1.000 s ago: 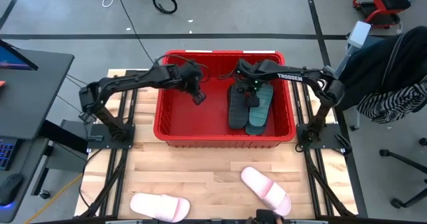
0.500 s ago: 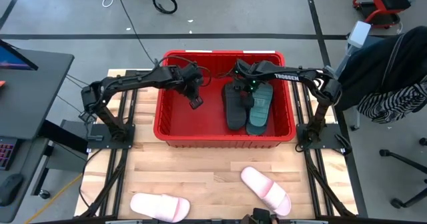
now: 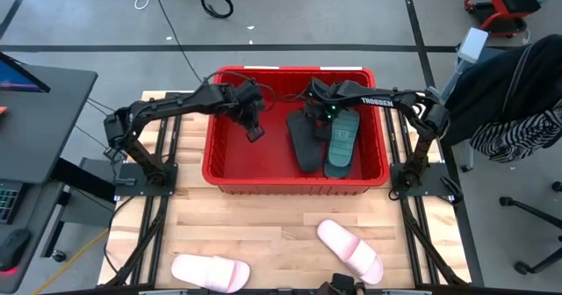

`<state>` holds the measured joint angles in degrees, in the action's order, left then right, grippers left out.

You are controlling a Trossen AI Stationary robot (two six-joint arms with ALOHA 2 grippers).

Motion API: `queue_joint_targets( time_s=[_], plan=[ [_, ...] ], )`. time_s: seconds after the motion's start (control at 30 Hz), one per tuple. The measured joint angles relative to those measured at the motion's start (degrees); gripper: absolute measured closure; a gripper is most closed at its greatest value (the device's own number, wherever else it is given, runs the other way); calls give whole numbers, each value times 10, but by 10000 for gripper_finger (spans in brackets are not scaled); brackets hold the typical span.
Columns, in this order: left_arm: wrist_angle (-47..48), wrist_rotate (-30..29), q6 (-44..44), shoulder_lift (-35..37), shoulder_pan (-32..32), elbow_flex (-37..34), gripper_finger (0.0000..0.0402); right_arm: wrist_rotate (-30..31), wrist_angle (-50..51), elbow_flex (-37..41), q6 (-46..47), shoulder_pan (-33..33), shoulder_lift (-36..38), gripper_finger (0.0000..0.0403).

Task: Pick and place slides into bin
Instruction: Put the black slides into the red bin

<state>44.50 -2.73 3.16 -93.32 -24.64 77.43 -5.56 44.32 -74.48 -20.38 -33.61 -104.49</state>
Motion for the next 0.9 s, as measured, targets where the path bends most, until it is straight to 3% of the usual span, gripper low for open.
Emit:
queue_joint_targets(
  time_s=[0.17, 0.3, 0.53, 0.9],
  plan=[
    [-12, 6, 0, -5, -6, 0, 380, 20, 39, 0, -23, -1, 0, 81],
    [-31, 66, 0, -30, -7, 0, 392, 20, 41, 0, -50, -2, 0, 81],
    [-53, 118, 1, -88, 0, 0, 387, 10, 37, 16, -79, -13, 0, 81],
    [-150, 210, 21, -166, 22, 0, 397, -15, -44, 70, -97, -13, 2, 81]
  ],
)
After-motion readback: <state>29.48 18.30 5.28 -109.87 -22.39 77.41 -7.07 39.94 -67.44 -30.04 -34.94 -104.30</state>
